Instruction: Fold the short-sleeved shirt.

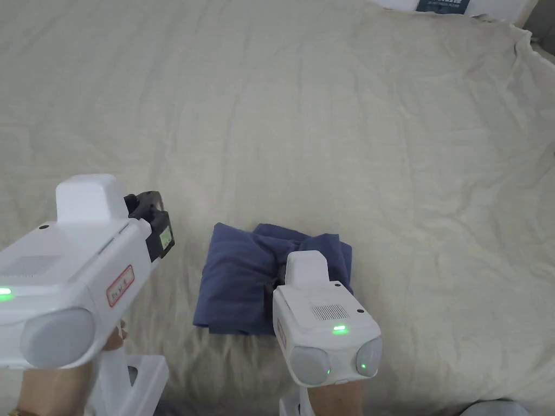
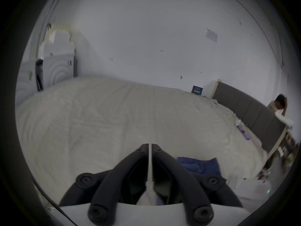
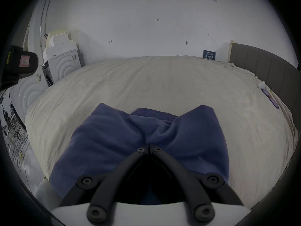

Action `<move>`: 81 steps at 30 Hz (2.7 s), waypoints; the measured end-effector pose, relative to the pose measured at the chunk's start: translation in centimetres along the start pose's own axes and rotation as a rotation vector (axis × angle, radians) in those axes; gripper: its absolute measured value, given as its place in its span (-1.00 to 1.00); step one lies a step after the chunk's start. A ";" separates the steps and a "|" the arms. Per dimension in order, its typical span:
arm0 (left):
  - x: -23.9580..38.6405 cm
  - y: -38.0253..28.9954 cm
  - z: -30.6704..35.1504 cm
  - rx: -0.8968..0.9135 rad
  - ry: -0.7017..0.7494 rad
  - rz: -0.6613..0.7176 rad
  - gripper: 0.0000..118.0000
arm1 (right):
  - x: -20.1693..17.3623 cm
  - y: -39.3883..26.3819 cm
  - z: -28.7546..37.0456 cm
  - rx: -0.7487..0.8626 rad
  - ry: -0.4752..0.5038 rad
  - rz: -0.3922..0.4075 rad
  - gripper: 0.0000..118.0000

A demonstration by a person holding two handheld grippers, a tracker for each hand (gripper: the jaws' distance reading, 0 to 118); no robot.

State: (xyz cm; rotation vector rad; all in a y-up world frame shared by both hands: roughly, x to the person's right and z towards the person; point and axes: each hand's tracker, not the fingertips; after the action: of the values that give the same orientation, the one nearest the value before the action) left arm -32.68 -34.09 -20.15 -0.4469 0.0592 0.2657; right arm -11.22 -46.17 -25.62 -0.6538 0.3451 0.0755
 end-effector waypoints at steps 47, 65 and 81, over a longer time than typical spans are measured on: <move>-0.5 -0.4 -13.5 -0.915 -0.385 0.205 -0.62 | 6.2 7.7 7.9 0.163 0.154 -0.096 -1.00; -13.7 11.6 -6.6 -0.846 0.215 -0.024 -0.63 | 16.3 10.9 17.9 0.401 -0.094 -0.121 -1.00; -34.9 10.7 -6.3 -0.761 0.874 -0.267 0.81 | 11.7 13.2 14.2 0.316 -0.203 -0.078 -1.00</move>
State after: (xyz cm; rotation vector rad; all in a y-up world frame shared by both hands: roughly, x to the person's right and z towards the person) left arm -69.14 -35.88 -26.29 -1.2949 0.7653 -0.2052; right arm 1.55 -27.52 -26.76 -0.3420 0.1311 0.0119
